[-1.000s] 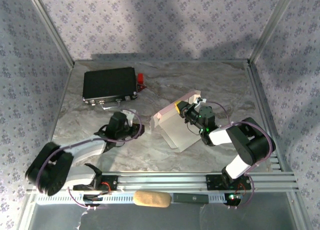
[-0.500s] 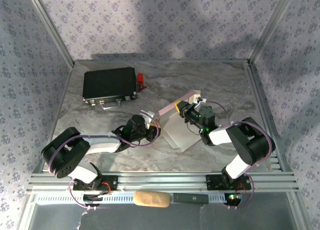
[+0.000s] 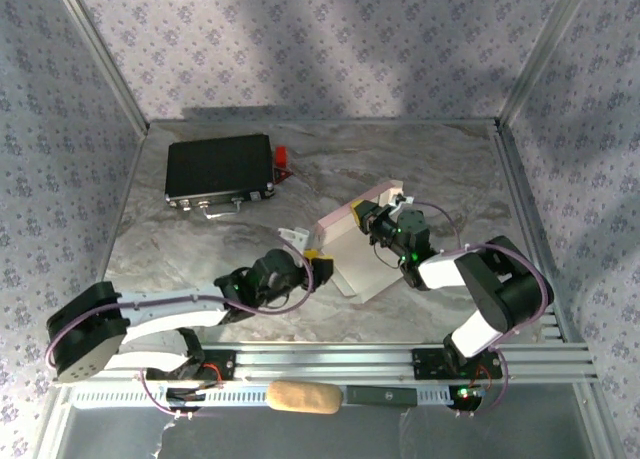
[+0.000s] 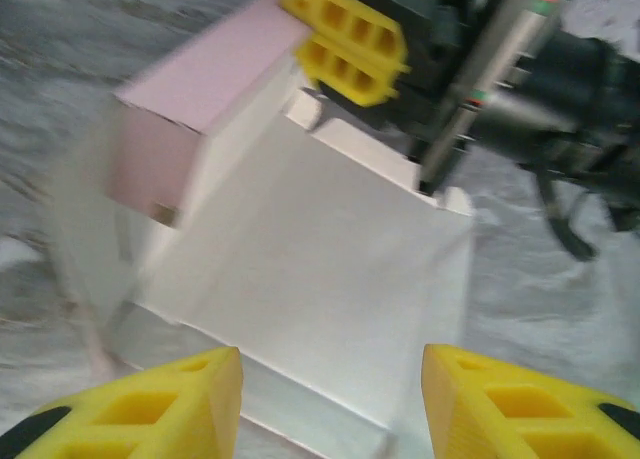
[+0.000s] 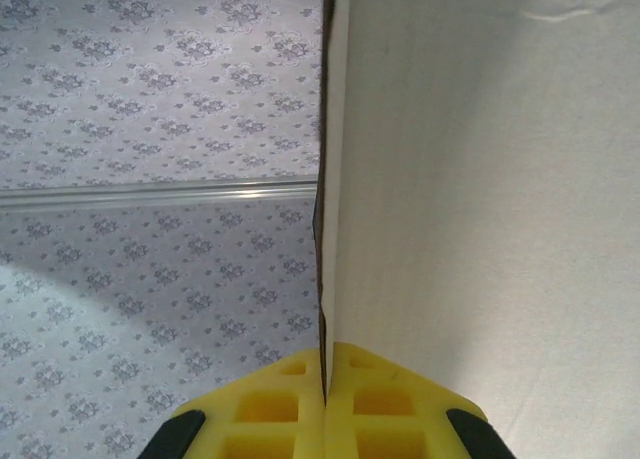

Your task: Fold the paper box

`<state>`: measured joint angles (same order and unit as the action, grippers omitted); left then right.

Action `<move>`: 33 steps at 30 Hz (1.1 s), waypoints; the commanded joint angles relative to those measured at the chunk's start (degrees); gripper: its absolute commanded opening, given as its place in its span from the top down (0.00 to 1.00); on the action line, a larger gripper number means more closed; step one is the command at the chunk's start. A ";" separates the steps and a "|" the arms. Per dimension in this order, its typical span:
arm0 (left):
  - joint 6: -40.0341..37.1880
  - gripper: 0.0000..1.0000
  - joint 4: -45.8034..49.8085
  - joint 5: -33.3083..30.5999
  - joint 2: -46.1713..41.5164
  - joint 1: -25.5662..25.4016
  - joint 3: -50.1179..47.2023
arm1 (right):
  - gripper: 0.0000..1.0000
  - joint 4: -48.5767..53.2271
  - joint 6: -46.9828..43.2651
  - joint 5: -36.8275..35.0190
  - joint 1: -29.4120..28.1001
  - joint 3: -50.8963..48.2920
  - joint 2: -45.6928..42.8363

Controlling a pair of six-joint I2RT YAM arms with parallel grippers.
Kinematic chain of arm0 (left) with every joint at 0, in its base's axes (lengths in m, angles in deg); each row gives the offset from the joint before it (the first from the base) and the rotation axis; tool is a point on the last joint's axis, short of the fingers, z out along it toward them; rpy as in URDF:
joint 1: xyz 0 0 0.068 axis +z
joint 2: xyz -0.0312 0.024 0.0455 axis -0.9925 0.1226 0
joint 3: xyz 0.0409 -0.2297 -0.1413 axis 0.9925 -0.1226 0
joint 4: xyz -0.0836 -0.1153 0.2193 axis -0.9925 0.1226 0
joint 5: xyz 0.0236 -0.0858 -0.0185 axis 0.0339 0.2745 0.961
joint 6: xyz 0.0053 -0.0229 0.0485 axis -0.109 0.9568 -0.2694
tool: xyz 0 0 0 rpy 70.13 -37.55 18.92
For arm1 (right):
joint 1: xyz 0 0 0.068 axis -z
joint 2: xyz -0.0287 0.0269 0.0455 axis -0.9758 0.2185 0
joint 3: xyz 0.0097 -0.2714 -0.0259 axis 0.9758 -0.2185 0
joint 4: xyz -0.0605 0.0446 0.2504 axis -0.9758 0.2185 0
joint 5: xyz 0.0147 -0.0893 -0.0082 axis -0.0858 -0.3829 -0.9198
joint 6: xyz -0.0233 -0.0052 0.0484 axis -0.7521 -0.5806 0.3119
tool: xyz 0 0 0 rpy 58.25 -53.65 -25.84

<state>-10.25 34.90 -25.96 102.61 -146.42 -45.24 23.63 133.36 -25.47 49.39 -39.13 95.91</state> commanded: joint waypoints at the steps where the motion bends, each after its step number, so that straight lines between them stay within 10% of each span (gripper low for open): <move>1: 11.37 0.50 -5.05 -1.08 6.93 -1.05 1.36 | 1.00 6.51 0.72 -2.34 0.17 0.97 -1.38; 16: 18.85 0.45 12.68 -16.60 19.09 0.89 11.02 | 1.00 27.57 1.85 -2.75 0.27 7.23 -8.06; 33: 20.00 0.45 -8.43 -3.01 27.60 6.41 7.79 | 1.00 35.25 3.71 -3.85 -0.30 10.16 -8.28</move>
<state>8.44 31.74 -31.08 128.57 -140.32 -38.53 55.52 135.96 -29.28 49.50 -29.58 87.13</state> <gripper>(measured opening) 0.552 0.060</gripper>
